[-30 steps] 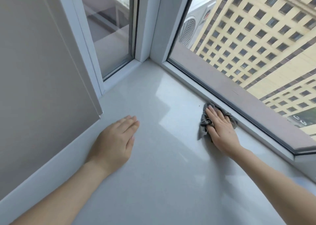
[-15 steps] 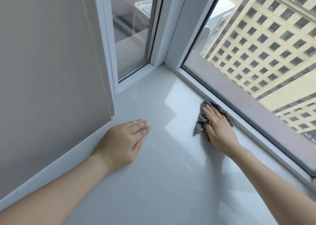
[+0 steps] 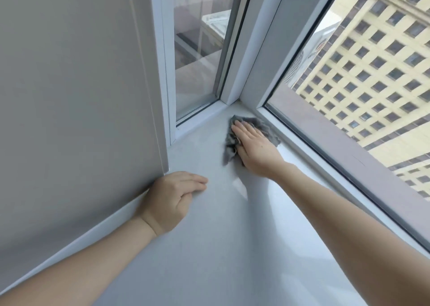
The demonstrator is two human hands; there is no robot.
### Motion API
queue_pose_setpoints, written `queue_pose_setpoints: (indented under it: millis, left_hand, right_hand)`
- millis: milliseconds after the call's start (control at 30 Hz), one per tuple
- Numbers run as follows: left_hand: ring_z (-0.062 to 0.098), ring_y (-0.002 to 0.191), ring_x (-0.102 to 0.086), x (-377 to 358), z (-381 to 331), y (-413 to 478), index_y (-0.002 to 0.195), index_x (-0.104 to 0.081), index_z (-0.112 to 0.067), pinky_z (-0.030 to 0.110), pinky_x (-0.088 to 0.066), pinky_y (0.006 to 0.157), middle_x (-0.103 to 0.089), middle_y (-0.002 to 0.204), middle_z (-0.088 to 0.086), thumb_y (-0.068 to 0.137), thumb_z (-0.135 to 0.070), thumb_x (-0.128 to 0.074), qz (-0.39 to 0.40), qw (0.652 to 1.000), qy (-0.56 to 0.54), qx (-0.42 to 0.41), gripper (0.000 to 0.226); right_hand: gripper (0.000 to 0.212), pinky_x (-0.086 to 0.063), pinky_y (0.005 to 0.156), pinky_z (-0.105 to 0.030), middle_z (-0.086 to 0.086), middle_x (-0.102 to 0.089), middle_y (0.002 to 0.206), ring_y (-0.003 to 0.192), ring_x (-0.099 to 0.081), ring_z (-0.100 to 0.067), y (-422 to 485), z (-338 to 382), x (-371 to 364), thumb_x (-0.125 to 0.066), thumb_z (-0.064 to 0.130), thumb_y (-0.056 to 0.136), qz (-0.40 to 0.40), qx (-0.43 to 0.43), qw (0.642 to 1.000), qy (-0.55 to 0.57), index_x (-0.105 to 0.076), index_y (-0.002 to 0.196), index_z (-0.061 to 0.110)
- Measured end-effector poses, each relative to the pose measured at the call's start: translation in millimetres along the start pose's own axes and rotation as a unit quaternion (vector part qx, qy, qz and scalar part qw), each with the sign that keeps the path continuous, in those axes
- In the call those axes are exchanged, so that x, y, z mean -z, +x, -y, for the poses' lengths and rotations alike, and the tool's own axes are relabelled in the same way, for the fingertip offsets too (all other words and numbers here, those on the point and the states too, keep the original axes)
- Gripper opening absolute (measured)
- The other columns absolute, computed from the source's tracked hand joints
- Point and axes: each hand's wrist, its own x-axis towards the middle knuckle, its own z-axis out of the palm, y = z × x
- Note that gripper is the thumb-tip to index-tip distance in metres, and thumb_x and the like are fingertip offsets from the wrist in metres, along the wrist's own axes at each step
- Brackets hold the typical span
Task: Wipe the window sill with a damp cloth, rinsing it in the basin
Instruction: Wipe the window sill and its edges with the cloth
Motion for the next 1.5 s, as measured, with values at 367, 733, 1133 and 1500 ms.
queue_pose_setpoints:
  millis: [367, 733, 1133, 1500]
  left_hand:
    - [0.017, 0.083, -0.069, -1, 0, 4, 0.083, -0.074, -0.011, 0.027, -0.049, 0.076, -0.073, 0.095, -0.001, 0.08, -0.011, -0.045, 0.03, 0.994, 0.077, -0.069, 0.03]
    - [0.018, 0.081, -0.069, 1, -3, 4, 0.085, -0.075, -0.009, 0.027, -0.049, 0.073, -0.074, 0.094, -0.001, 0.077, -0.01, -0.044, 0.033, 0.992, 0.086, -0.083, 0.031]
    - [0.028, 0.064, -0.059, 60, -28, -39, 0.056, -0.06, -0.004, 0.034, -0.042, 0.054, -0.068, 0.075, 0.007, 0.07, -0.001, -0.04, -0.085, 0.974, 0.182, -0.108, 0.024]
    - [0.034, 0.104, -0.054, 112, -26, -63, 0.064, -0.061, 0.0, 0.035, -0.037, 0.093, -0.068, 0.101, 0.021, 0.065, 0.009, -0.039, 0.012, 0.899, 0.385, -0.207, 0.024]
  right_hand:
    - [0.05, -0.01, 0.117, -0.032, -0.007, -0.019, 0.156, 0.144, -0.014, -0.02, 29, 5, -2, -0.032, 0.021, 0.099, -0.024, 0.011, 1.0, 0.0, -0.024, 0.146, 0.009]
    - [0.043, -0.012, 0.113, -0.027, 0.0, -0.033, 0.151, 0.141, -0.023, -0.018, 35, 22, -1, -0.039, 0.014, 0.098, -0.026, 0.018, 0.998, 0.059, -0.04, 0.14, 0.016]
    - [0.044, -0.011, 0.115, -0.037, 0.001, -0.031, 0.152, 0.143, -0.018, -0.016, 21, 63, -20, -0.039, 0.014, 0.096, -0.037, -0.014, 0.995, 0.087, -0.04, 0.14, 0.017]
    - [0.05, -0.017, 0.115, -0.046, 0.006, -0.032, 0.151, 0.143, -0.019, -0.015, -97, 119, -39, -0.035, 0.012, 0.088, 0.009, 0.144, 0.983, 0.113, -0.046, 0.136, 0.017]
